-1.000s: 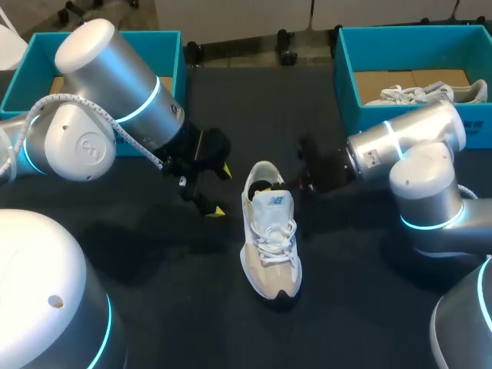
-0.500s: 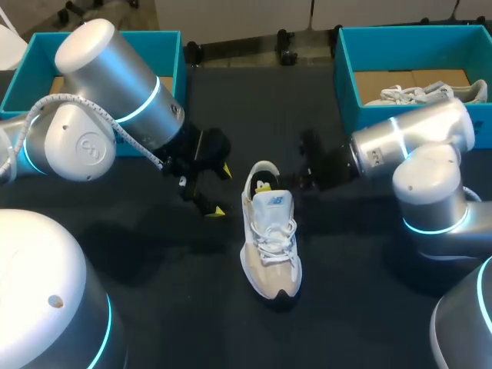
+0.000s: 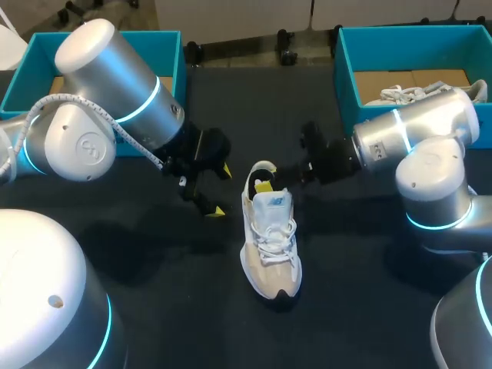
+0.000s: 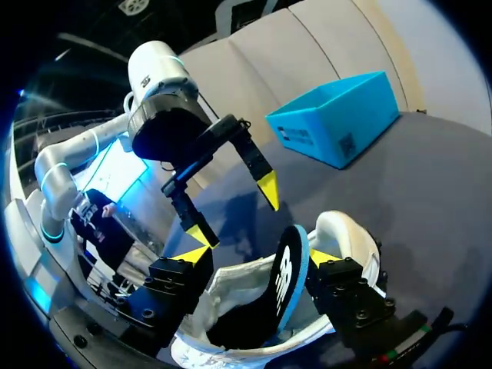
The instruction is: Take the shoe out of the shoebox, open the shoe tongue, remove and reinsert the insole, then place the shoe into the shoebox
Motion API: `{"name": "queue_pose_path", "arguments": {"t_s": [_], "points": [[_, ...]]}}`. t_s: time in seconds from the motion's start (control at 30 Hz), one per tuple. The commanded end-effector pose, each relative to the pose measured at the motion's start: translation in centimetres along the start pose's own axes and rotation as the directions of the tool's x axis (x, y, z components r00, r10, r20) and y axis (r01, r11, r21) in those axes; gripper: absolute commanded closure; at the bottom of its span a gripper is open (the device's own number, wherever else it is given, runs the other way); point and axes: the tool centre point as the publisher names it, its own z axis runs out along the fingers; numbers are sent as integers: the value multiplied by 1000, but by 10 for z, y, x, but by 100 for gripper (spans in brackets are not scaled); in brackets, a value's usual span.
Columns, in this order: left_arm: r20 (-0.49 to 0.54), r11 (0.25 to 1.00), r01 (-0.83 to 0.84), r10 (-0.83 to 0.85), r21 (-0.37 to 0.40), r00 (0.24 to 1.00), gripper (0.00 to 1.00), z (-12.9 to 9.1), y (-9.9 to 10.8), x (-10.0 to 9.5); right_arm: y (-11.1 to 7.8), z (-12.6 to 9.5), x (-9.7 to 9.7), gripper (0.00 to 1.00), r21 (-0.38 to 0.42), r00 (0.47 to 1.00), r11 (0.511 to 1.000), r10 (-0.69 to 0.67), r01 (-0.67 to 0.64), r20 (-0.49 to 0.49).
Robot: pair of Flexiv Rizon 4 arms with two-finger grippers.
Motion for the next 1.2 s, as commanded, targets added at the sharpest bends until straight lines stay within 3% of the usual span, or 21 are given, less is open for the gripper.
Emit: {"name": "queue_pose_path", "arguments": {"t_s": [0.03,0.4,0.6,0.7,0.8,0.87,1.03,1.2], "points": [[0,1000,0,0,-1,1000,0,0,0,0,8,-1,2,25,4,1000,1000,-13,13,6],[0,1000,0,0,-1,1000,0,0,0,0,31,-15,0,22,-24,996,998,-62,64,71],[0,1000,0,0,-1,1000,0,0,0,0,38,-24,-2,25,-34,994,997,-62,65,93],[0,1000,0,0,-1,1000,0,0,0,0,37,-27,-3,43,-43,994,997,-52,56,95],[0,1000,0,0,-1,1000,0,0,0,0,37,-31,-2,68,-32,994,999,-35,38,106],[0,1000,0,0,-1,1000,0,0,0,0,37,-36,0,96,-16,991,1000,-22,24,134],[0,1000,0,0,-1,1000,0,0,0,0,37,-45,1,100,59,954,997,31,-50,297],[0,1000,0,0,-1,1000,0,0,0,0,37,-45,1,100,59,954,997,31,-50,297]]}}
